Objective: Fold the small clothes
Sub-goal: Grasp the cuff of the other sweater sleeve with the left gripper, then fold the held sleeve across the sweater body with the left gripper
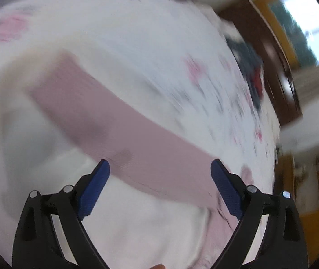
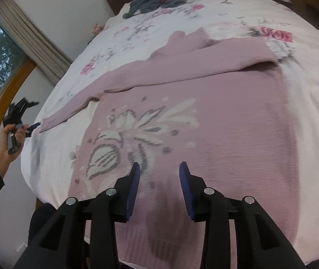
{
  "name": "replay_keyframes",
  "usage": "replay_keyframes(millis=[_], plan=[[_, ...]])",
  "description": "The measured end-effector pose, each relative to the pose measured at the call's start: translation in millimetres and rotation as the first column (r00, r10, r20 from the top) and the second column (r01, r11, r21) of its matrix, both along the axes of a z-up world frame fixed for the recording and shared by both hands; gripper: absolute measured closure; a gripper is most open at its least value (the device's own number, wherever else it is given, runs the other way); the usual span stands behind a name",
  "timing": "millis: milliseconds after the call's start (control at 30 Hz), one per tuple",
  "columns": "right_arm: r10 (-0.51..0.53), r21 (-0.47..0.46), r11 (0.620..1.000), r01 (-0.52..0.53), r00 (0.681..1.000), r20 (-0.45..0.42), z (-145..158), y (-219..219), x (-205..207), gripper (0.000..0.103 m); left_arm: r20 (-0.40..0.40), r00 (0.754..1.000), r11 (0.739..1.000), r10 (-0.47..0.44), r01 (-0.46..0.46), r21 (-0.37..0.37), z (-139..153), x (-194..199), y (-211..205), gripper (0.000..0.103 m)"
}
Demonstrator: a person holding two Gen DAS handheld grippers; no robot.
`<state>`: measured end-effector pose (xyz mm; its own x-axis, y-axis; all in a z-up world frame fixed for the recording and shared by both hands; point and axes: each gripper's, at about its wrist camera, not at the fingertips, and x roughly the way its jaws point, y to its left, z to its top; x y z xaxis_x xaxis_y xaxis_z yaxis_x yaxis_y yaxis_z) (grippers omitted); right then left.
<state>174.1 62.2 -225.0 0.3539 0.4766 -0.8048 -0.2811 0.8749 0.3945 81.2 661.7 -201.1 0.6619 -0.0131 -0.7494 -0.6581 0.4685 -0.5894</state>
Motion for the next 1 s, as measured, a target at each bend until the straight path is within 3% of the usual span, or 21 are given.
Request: replay_keyframes(millis=[133,367,467,533,600,700,767,867,1000], plan=[[0.031,0.004,1.0,-0.031,0.999,-0.014,-3.8,22.1,-1.2,0.066,0.01,0.991,0.989,0.136,-0.136,-0.052,-9.2,-46.7,51.6,0.012],[0.061,-0.009,0.998,-0.061,0.998,-0.014,-5.3,43.5,2.3,0.065,-0.037,0.984,0.982,0.173,-0.176,-0.072,-40.1,-42.6,76.7,0.014],[0.056,-0.018,0.998,-0.056,0.998,-0.012,-4.7,45.3,5.4,0.064,-0.07,0.981,0.982,0.184,-0.187,-0.04,-47.8,-36.3,80.9,0.041],[0.053,-0.021,0.998,-0.053,0.999,-0.013,-5.5,45.7,6.6,0.064,-0.112,0.977,0.983,0.182,-0.184,-0.01,-52.0,-29.2,82.8,0.081],[0.052,-0.026,0.998,-0.053,0.999,-0.016,-7.1,46.1,8.2,0.063,-0.123,0.973,0.981,0.195,-0.195,0.005,-50.7,-31.2,86.7,0.095],[0.051,-0.023,0.998,-0.051,0.999,-0.02,-7.3,46.5,10.7,0.063,-0.052,0.975,0.976,0.218,-0.217,0.016,-32.0,-33.3,81.5,0.096],[0.051,-0.019,0.998,-0.051,0.999,-0.011,-4.3,45.8,11.3,0.063,0.0,0.984,0.982,0.179,-0.179,0.06,-5.5,-22.6,67.1,0.096],[0.048,-0.013,0.999,-0.048,0.999,0.004,1.6,44.5,13.1,0.063,0.057,0.996,0.986,0.072,-0.08,0.144,41.2,5.4,33.5,0.096],[0.023,0.003,1.0,-0.023,0.999,0.024,14.1,32.7,13.8,0.063,0.138,0.988,0.974,-0.068,0.035,0.225,92.9,45.7,-20.7,0.097]])
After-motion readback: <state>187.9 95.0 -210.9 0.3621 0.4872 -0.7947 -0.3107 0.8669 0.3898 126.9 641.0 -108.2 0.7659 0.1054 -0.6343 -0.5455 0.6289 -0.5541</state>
